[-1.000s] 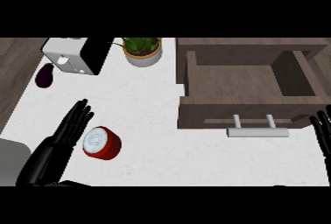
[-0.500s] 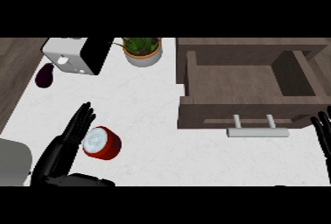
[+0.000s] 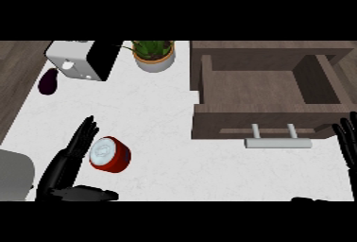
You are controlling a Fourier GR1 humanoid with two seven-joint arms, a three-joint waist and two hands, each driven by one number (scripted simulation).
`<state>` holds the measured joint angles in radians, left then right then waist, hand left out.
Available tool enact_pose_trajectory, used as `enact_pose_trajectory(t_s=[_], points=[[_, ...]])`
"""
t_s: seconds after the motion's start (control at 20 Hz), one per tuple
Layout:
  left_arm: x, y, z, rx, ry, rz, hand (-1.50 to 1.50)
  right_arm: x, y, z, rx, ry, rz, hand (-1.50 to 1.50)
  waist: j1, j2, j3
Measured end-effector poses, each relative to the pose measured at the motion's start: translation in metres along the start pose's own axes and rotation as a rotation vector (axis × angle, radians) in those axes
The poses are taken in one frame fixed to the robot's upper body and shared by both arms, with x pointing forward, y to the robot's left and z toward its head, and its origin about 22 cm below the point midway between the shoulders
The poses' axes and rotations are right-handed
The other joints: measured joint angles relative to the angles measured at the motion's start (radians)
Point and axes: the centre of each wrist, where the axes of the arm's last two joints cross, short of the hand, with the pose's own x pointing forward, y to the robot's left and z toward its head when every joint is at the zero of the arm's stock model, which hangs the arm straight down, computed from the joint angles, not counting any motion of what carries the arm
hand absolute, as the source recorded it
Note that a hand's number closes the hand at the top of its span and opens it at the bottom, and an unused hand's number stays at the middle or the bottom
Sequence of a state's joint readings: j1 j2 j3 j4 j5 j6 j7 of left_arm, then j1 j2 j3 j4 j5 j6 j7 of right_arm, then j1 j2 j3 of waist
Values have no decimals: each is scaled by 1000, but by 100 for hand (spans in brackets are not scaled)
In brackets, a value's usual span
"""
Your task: Pick up the can, place it into the drawer and close the drawer
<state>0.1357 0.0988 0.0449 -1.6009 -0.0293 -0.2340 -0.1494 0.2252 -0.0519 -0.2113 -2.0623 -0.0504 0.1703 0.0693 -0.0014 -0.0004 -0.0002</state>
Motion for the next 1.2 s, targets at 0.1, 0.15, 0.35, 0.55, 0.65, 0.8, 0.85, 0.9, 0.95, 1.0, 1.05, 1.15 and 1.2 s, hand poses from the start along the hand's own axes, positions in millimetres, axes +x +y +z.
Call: enact_pose_trajectory(t_s=[0.1, 0.15, 0.35, 0.55, 0.65, 0.8, 0.85, 0.9, 0.95, 1.0, 1.05, 1.15, 1.2], points=[[-7, 4, 4, 3, 5, -4, -150, -4, -1, 4, 0, -2, 5, -150, 0, 0, 0], [-14, 6, 5, 4, 6, -7, -150, -7, -1, 7, 2, -4, 8, -150, -1, 0, 0], [-30, 13, 8, 8, 13, -9, -150, -6, -2, 13, 4, -6, 7, -150, -1, 0, 0], [-39, 25, 1, 4, 33, -5, -150, -8, 1, 3, 6, -13, 5, -150, -1, 0, 0], [-46, 25, 6, 7, 37, -4, -150, -4, 1, 6, 3, -11, 5, -150, -1, 0, 0], [-55, 30, 9, 6, 42, 0, -150, -4, 4, 6, 0, -13, 5, -150, -1, 0, 0], [-55, 29, 8, 9, 48, -2, -150, -2, 2, 7, -2, -12, 2, -150, -1, 0, 0], [-59, 31, 5, 13, 50, -2, -150, -2, 7, 5, -2, -15, 4, -150, -1, 0, 0], [-65, 30, 7, 20, 53, 0, -150, -1, 5, 7, -1, -15, 5, -150, -1, 0, 0], [-68, 31, 8, 18, 61, 3, -150, -1, 4, 6, 0, -14, 8, -150, -1, 0, 0], [-68, 32, 6, 20, 67, 7, -150, -2, 4, 7, 4, -13, 9, -150, -1, 0, 0], [-74, 30, 8, 25, 80, 11, -150, 4, 1, 9, 4, -19, 12, -150, -2, 0, 0], [-78, 31, 7, 26, 84, 14, -150, 4, 0, 9, 2, -21, 13, -150, -2, 0, 0]])
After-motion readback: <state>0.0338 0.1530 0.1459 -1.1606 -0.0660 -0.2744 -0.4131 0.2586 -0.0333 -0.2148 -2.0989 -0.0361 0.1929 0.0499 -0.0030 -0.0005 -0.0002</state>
